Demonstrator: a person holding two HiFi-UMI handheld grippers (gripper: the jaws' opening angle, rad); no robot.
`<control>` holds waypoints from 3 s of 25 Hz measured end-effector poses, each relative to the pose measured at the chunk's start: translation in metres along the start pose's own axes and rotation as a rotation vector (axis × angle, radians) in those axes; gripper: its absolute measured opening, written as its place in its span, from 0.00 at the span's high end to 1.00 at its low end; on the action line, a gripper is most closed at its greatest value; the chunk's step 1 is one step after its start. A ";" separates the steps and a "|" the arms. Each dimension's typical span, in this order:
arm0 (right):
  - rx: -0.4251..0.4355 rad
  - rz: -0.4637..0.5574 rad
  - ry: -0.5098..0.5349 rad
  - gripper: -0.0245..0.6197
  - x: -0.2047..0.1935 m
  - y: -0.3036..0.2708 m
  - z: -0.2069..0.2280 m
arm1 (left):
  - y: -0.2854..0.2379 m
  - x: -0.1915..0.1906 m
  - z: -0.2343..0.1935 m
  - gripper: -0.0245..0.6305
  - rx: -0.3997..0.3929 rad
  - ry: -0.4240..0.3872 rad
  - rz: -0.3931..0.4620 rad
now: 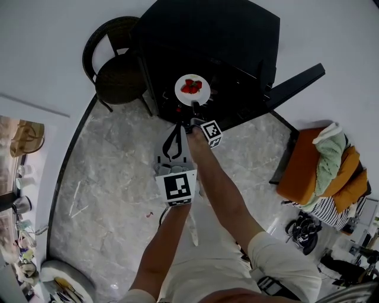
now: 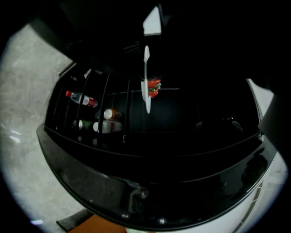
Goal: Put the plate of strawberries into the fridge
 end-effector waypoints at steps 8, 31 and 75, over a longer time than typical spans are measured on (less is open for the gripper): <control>-0.047 0.016 0.014 0.93 0.004 -0.008 0.010 | -0.003 -0.002 -0.001 0.96 -0.005 0.001 -0.005; -0.119 0.077 0.041 0.93 0.009 -0.024 0.025 | -0.014 -0.010 -0.006 0.96 0.004 0.001 -0.010; -0.091 0.033 0.023 0.75 0.002 -0.025 0.025 | -0.020 -0.018 0.000 0.96 -0.003 0.047 -0.034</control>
Point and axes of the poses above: the fingertips, and each gripper's own axes: y backward along the fingers, z to its right, x out of its top, the point moved 7 cm from there along y, backward along the fingers, and after that the axes turned 10 degrees about x, right-handed, at the moved point
